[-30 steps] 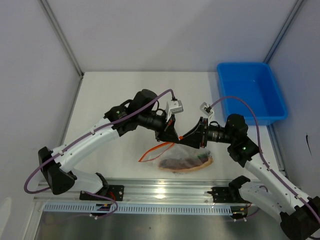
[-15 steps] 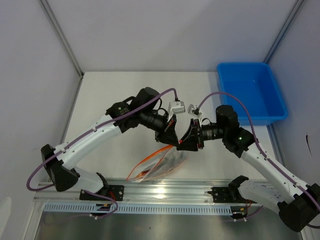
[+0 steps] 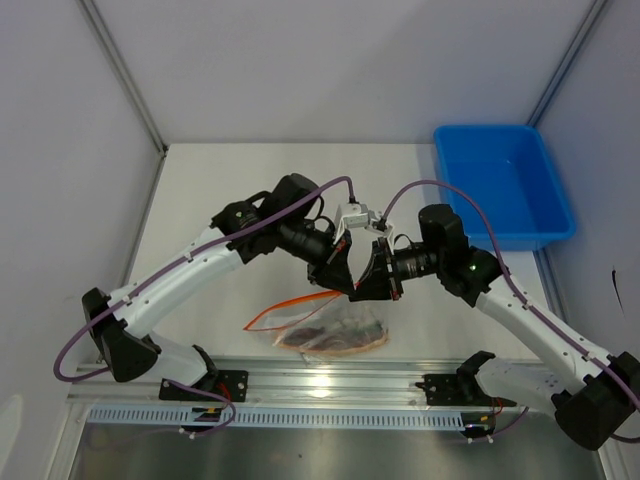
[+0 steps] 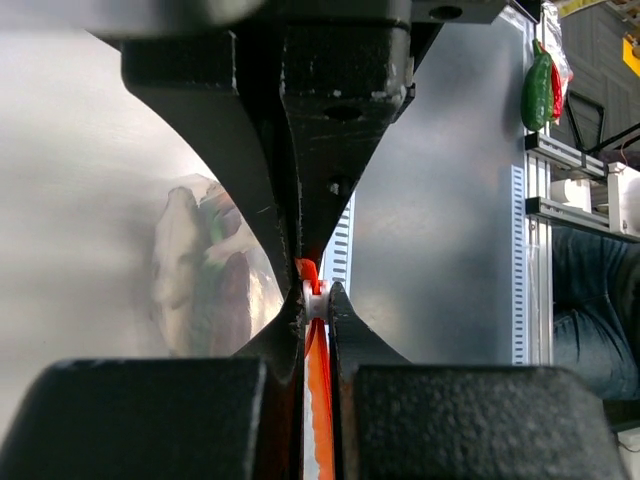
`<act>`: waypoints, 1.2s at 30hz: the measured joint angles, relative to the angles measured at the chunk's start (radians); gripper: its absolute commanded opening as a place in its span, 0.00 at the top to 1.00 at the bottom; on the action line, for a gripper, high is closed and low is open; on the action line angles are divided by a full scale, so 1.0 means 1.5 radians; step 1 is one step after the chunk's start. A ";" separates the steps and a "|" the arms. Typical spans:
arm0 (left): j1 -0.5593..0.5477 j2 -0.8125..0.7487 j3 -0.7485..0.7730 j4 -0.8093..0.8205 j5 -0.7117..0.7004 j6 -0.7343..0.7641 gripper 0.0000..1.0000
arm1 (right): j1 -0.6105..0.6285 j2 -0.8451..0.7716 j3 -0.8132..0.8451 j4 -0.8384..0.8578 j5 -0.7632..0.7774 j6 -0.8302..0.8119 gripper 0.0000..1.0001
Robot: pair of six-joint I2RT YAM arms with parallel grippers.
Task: Place the food in the zip-top bag and seal the zipper
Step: Zip the zipper food storage bag at the center of the board.
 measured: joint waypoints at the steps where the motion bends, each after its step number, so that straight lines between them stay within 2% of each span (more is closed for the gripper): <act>1: 0.000 0.000 0.000 -0.005 0.000 0.000 0.98 | 0.003 0.004 0.001 -0.004 0.001 -0.002 1.00; 7: 0.000 -0.001 0.000 -0.009 -0.038 -0.001 0.97 | 0.008 -0.001 -0.003 0.004 0.045 0.019 1.00; 10: 0.000 -0.010 -0.010 0.009 -0.063 -0.002 1.00 | 0.007 -0.027 -0.035 0.053 0.079 0.065 1.00; 17: -0.001 -0.044 -0.054 0.070 -0.125 -0.018 0.99 | 0.005 -0.061 -0.082 0.147 0.137 0.186 1.00; 24: -0.001 -0.057 -0.065 0.102 -0.145 -0.025 0.95 | 0.001 -0.079 -0.086 0.163 0.183 0.244 1.00; 31: -0.001 -0.063 -0.092 0.130 -0.157 -0.025 0.92 | -0.040 -0.119 -0.115 0.178 0.187 0.283 1.00; 36: 0.000 -0.072 -0.114 0.131 -0.169 -0.024 0.97 | -0.062 -0.135 -0.130 0.206 0.166 0.303 1.00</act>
